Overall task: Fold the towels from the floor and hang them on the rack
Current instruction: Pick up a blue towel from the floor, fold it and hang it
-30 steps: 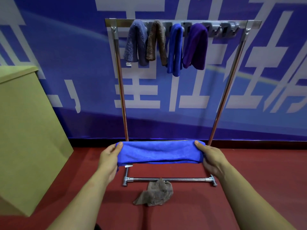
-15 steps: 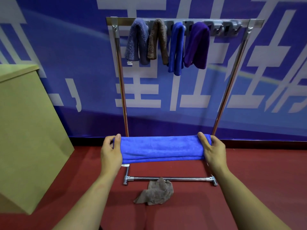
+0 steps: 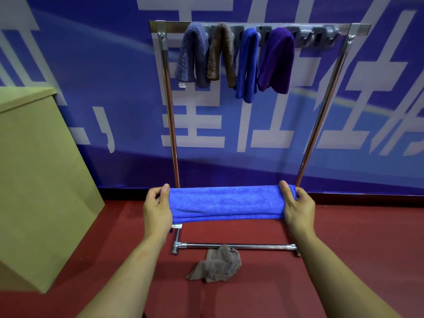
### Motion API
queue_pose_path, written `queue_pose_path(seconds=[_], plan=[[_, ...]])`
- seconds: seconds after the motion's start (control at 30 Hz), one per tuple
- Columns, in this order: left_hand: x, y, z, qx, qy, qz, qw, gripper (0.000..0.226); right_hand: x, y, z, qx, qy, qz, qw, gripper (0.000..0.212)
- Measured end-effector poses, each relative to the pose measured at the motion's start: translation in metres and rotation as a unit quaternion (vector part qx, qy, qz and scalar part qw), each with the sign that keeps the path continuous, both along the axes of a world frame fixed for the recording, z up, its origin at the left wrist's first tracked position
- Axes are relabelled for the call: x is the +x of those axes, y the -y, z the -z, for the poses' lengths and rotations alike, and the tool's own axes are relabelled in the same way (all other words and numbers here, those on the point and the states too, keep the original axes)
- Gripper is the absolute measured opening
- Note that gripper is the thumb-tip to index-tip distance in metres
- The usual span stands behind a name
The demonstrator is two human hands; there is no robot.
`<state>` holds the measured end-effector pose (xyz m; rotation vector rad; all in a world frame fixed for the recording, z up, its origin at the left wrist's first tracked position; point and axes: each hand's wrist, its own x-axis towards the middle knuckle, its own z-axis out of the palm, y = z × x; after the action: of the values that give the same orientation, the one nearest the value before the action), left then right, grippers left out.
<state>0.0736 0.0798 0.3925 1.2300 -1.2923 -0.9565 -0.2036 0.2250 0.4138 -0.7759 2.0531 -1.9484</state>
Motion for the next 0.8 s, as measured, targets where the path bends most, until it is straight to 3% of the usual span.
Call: queue_pose_path(seconds=[0.2,0.47,0.8], plan=[[0.003,-0.002,0.004,0.013,0.016,0.004,1.0,0.037,0.0,0.002,0.005,0.032,-0.017,-0.018,0.999,0.044],[-0.006,-0.006,0.008,0.023,0.031,0.048,0.998,0.036,-0.001,0.006,0.017,0.113,-0.061,-0.022,0.991,0.054],[-0.047,-0.018,0.021,0.054,0.054,0.115,0.99,0.029,0.041,0.023,0.026,0.199,-0.121,-0.11,0.966,0.027]])
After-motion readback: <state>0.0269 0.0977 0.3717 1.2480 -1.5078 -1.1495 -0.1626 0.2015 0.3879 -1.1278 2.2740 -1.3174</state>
